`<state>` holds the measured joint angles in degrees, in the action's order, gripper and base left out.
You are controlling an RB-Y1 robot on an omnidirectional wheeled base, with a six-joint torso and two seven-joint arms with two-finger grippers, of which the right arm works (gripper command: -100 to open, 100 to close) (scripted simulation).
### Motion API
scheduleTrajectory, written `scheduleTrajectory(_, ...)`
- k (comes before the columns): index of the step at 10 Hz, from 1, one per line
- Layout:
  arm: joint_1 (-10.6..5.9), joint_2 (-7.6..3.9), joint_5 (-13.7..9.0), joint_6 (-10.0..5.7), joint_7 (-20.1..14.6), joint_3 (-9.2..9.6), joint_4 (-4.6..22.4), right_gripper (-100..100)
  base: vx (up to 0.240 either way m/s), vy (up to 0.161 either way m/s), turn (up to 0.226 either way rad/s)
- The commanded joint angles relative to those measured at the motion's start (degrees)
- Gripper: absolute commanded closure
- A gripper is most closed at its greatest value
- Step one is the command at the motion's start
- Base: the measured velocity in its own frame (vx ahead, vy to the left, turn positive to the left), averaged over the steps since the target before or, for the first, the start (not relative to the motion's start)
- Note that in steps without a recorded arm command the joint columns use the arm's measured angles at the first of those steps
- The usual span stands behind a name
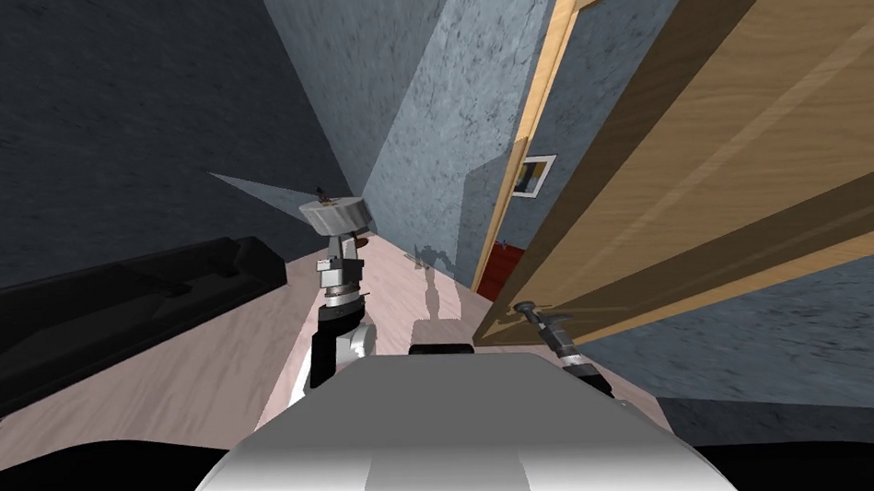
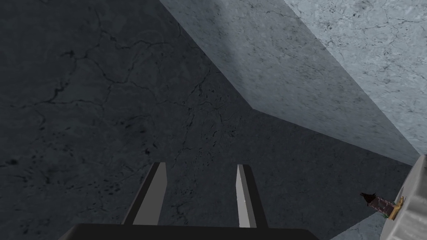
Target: Pull the door open
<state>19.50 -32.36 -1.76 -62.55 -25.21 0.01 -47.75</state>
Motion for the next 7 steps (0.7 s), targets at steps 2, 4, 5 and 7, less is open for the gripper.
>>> scheduleTrajectory(2,0.31,-0.45,0.16,-2.14,-0.29,0.22,1.31,100,-0.210,-0.062,0.167)
scheduleTrajectory(4,0.56,-0.82,0.25,-3.50,-0.57,0.36,2.13,100,-0.210,-0.081,0.173)
scheduleTrajectory(5,0.66,-0.99,0.29,-4.11,-0.70,0.42,2.50,100,-0.231,-0.077,0.158)
scheduleTrajectory(7,0.89,-1.33,0.37,-5.38,-0.96,0.55,3.26,100,-0.209,-0.073,0.150)
